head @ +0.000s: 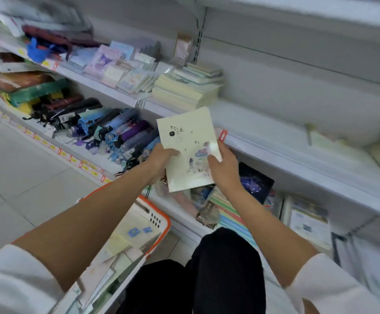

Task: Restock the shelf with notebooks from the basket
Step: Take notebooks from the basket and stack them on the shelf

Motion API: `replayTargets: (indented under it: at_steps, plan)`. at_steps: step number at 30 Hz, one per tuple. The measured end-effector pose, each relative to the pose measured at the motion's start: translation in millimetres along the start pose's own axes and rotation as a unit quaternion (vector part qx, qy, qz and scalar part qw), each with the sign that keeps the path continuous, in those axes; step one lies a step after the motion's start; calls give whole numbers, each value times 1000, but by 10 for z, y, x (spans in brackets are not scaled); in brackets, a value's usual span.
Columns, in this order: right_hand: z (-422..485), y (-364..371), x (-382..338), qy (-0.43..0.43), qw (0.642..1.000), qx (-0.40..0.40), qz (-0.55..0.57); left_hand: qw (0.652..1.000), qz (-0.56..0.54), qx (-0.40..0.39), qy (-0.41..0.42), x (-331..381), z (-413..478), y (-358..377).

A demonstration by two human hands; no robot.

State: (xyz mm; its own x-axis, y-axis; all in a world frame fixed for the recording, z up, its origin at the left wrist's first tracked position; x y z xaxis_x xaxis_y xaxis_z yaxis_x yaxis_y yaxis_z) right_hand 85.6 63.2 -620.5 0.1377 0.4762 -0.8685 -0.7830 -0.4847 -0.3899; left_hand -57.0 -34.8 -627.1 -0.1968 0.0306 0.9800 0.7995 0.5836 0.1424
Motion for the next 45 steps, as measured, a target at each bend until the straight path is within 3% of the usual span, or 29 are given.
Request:
replayTargets:
  at_steps: [5, 10, 13, 22, 26, 29, 33, 36, 40, 43, 45]
  plan:
    - [70, -1001, 13, -21, 997, 78, -12, 993, 58, -97, 17, 319, 181, 848]
    - [143, -1870, 197, 38, 984, 170, 29, 981, 60, -166, 85, 467, 372, 1756]
    - [210, -2324, 345, 70, 975, 208, 27, 963, 116, -209, 123, 497, 526, 2242]
    - [587, -3475, 875, 142, 939, 293, -108, 939, 189, -233, 167, 585, 1240, 3512]
    - [725, -3707, 1152, 193, 914, 318, -162, 938, 199, -246, 141, 486, 1486, 3861]
    - [771, -3718, 1333, 245, 902, 303, -187, 930, 251, -245, 107, 404, 1664, 3996]
    - [819, -3742, 1427, 278, 898, 269, -209, 916, 317, -213, 125, 296, 1789, 3988]
    - [796, -3815, 1459, 314, 895, 266, -174, 914, 304, -256, 76, 271, 1827, 3887]
    - [707, -3949, 1407, 328, 931, 146, -72, 879, 351, -317, 65, 281, 1808, 3752]
    - [636, -3992, 1426, 317, 940, 40, -120, 874, 350, -327, 84, 273, 1780, 3739]
    - [620, -4001, 1482, 292, 944, 54, -146, 882, 336, -315, 102, 261, 1783, 3746]
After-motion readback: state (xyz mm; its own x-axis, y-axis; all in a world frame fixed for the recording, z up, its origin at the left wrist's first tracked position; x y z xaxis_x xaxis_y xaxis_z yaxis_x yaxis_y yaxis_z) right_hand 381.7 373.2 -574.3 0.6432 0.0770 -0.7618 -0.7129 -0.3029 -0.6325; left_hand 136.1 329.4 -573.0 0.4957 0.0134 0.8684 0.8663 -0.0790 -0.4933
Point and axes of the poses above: each hand's wrist, its own z-axis towards the middle knuckle, its own y-axis out of the palm, x = y × z, the point moved 2 cm from there along z, towards the middle knuckle, and after that the axes turned 4 degrees about -x, right-handed, at the moved point
